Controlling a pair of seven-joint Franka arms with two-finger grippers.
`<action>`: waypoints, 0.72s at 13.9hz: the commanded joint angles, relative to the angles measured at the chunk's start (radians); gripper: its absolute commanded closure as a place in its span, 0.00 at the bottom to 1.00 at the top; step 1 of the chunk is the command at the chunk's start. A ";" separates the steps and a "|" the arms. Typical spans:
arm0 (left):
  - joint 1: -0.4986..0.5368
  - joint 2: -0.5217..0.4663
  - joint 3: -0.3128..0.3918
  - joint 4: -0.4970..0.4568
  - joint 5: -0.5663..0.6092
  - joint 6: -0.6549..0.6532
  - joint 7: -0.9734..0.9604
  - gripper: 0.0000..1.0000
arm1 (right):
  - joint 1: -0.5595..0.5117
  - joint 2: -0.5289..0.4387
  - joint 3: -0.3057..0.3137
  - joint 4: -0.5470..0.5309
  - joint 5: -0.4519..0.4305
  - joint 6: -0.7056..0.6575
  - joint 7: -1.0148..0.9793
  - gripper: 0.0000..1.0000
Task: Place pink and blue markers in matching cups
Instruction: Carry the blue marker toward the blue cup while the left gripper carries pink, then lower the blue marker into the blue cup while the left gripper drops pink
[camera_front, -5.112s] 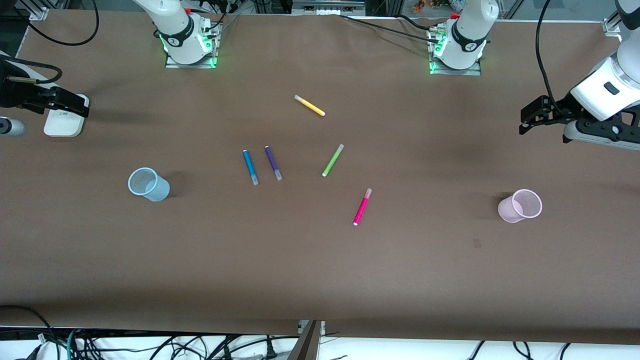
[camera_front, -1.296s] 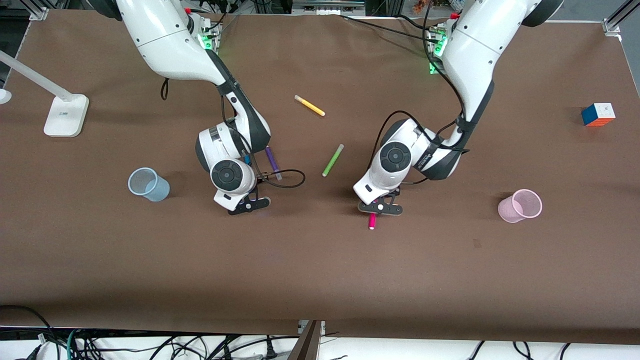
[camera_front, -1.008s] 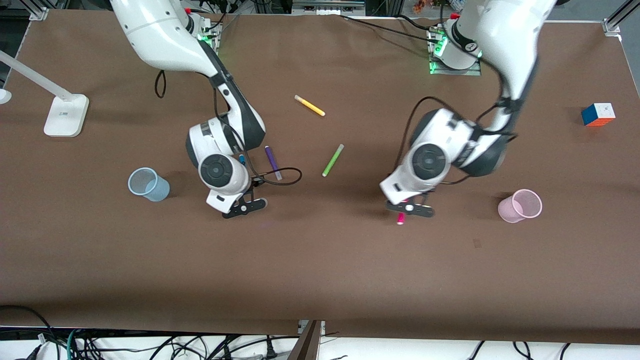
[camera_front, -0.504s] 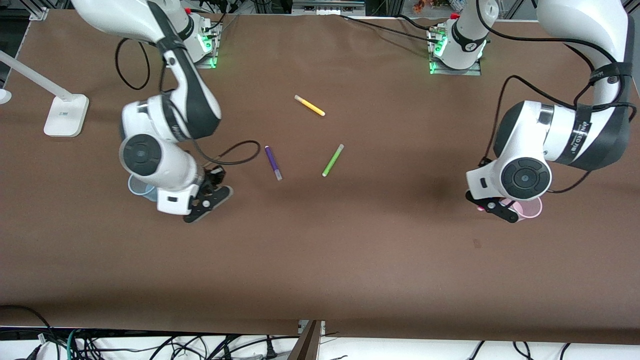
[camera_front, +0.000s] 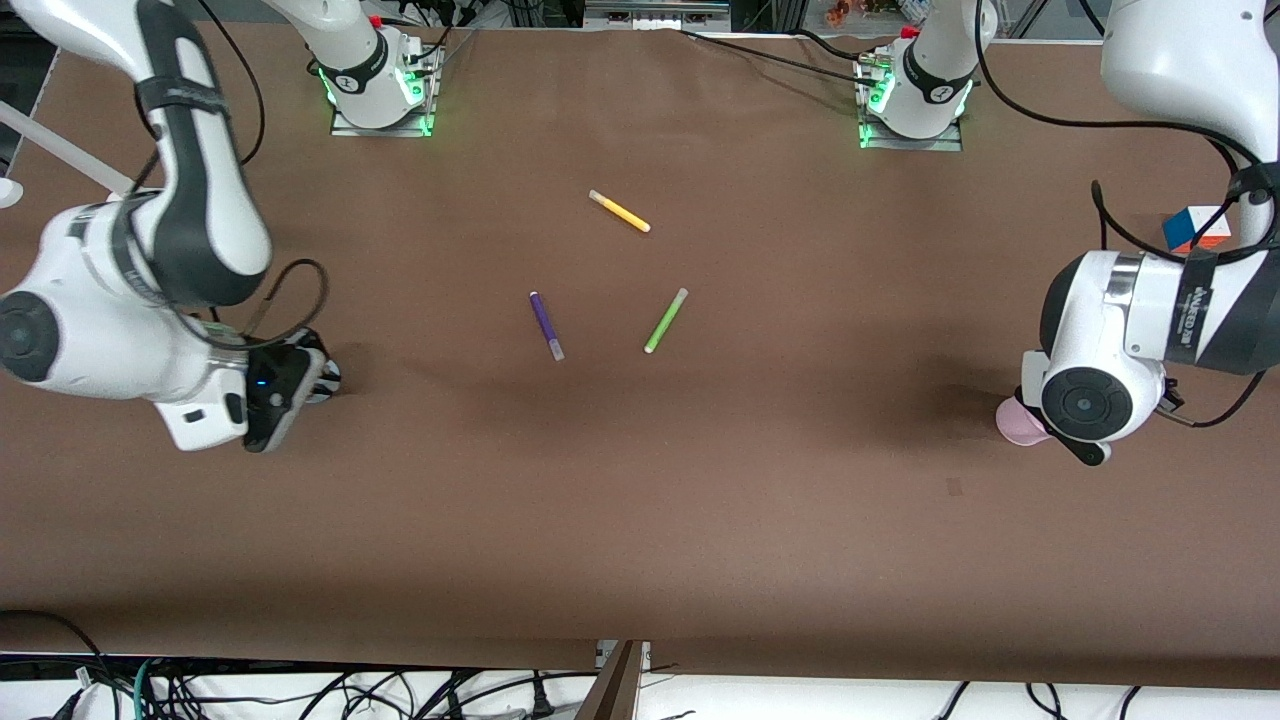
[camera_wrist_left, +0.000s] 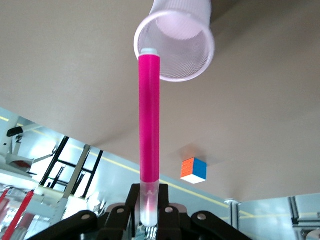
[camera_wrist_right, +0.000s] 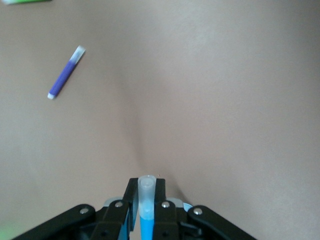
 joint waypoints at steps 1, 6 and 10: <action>-0.013 0.050 0.020 0.037 0.044 -0.031 0.025 1.00 | -0.085 0.005 0.014 -0.009 0.084 -0.046 -0.204 1.00; -0.047 0.087 0.023 0.030 0.089 -0.113 -0.040 1.00 | -0.155 0.064 0.014 -0.044 0.242 -0.071 -0.470 1.00; -0.049 0.114 0.022 0.029 0.112 -0.113 -0.084 1.00 | -0.161 0.063 0.014 -0.069 0.253 -0.095 -0.553 1.00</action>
